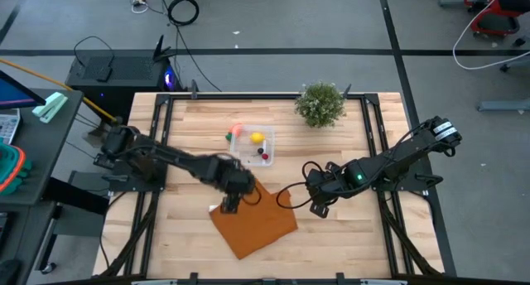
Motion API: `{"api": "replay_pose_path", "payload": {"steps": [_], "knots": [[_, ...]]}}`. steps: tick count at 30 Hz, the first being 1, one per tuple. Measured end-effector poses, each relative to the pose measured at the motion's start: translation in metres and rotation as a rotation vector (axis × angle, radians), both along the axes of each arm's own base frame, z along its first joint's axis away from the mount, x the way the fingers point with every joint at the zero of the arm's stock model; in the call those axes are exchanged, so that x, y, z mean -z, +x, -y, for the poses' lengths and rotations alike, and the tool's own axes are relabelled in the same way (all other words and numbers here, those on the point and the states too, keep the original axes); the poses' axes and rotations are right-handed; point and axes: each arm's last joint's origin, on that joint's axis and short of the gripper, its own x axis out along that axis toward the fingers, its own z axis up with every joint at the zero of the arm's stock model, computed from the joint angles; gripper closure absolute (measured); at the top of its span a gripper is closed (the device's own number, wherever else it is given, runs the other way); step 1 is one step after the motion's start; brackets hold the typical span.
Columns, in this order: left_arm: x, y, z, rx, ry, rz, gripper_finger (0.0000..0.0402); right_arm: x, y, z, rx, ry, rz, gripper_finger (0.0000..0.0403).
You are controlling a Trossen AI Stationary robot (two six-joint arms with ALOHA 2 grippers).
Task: Pick and placing Produce into tupperware
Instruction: Put the bottom pink peach into the transparent bin
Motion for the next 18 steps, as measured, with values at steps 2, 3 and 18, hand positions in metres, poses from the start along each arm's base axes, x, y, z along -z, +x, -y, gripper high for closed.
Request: {"api": "replay_pose_path", "payload": {"steps": [2, 3, 18], "knots": [[-0.002, 0.002, -0.014, -0.003, 0.010, 0.006, 0.0130, 0.000, 0.000, 0.000, 0.002, 0.000, 0.001, 0.0251], [-0.003, 0.004, -0.021, -0.011, 0.014, 0.010, 0.0130, 0.000, 0.000, 0.000, 0.004, -0.001, 0.003, 0.0251], [-0.029, 0.020, -0.136, -0.176, 0.071, 0.159, 0.0130, -0.001, 0.004, 0.000, 0.046, 0.004, 0.049, 0.0251]]}}
